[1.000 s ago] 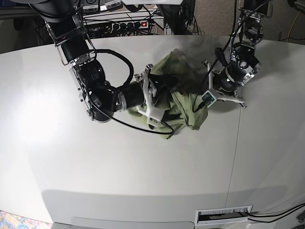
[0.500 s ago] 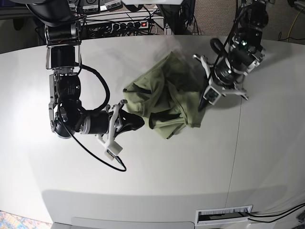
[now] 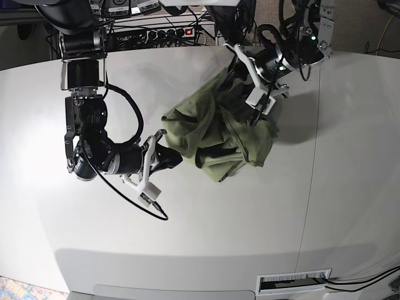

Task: Fold the T-shirt properly
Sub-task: 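Release the shirt with the right gripper and pull it back, then lift the shirt with the left gripper and shake it loose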

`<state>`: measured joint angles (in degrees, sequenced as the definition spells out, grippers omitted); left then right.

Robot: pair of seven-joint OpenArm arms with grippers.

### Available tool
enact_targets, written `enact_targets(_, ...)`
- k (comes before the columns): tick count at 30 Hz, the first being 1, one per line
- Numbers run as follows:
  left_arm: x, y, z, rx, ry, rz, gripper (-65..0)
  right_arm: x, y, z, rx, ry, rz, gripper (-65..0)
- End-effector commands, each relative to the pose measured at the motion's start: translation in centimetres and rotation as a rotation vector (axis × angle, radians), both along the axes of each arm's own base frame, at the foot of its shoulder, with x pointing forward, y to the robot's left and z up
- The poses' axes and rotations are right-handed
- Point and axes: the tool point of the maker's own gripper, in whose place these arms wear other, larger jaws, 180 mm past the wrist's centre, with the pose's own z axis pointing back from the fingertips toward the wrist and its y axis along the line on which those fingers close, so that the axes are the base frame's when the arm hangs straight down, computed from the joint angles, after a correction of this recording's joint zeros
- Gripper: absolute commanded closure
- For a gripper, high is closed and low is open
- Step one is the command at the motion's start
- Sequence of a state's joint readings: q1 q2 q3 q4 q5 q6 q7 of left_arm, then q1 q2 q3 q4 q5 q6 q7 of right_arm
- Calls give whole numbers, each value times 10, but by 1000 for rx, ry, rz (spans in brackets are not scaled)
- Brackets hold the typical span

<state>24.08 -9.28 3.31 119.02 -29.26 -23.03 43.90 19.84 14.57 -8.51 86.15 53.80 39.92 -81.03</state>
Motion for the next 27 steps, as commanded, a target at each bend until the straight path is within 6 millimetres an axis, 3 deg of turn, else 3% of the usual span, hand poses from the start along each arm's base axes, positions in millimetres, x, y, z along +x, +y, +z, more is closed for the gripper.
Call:
enact_targets(1, 5, -6, 15, -53, -41, 11, -209, 11, 1, 18, 26, -54, -3, 0)
enact_targets(7, 13, -13, 4, -37, -77, 43, -212, 11, 1, 18, 26, -54, -2, 0)
enact_targets(11, 13, -11, -6, -16, -81, 47, -258, 11, 1, 18, 26, -54, -2, 0)
enact_targets(27, 16, -15, -6, -90, -93, 65, -263, 11, 1, 18, 26, -53, -3, 0)
